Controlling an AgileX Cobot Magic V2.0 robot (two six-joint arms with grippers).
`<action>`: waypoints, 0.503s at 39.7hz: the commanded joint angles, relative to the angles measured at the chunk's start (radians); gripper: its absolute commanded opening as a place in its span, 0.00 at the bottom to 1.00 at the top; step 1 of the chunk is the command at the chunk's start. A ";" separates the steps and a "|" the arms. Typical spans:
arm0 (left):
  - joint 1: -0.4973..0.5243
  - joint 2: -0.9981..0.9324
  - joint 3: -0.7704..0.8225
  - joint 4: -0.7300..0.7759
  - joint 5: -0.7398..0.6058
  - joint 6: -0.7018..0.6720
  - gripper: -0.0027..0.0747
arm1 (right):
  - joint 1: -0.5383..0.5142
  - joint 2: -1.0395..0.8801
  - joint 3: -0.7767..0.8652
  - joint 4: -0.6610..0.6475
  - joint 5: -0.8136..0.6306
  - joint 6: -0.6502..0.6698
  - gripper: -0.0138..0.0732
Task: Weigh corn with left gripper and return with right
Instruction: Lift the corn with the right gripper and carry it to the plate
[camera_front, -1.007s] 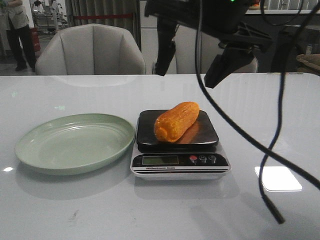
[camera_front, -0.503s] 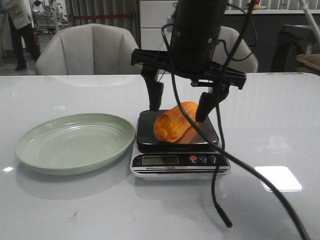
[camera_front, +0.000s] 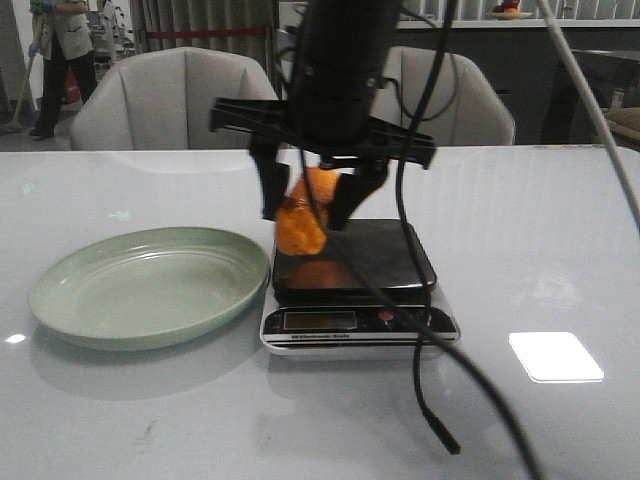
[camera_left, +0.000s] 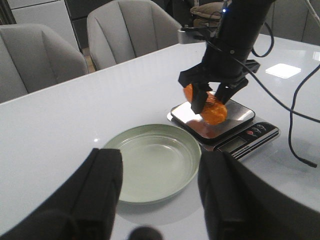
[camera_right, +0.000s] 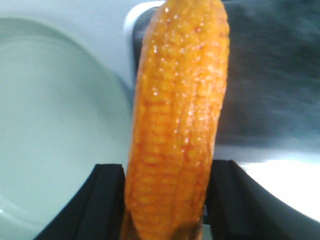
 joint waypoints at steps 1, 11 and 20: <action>0.002 0.011 -0.023 0.007 -0.077 -0.004 0.55 | 0.068 -0.046 -0.054 -0.010 -0.108 -0.052 0.36; 0.002 0.011 -0.023 0.007 -0.077 -0.004 0.55 | 0.144 0.023 -0.055 0.048 -0.277 -0.051 0.36; 0.002 0.011 -0.023 0.007 -0.077 -0.004 0.55 | 0.149 0.096 -0.098 0.133 -0.292 -0.051 0.61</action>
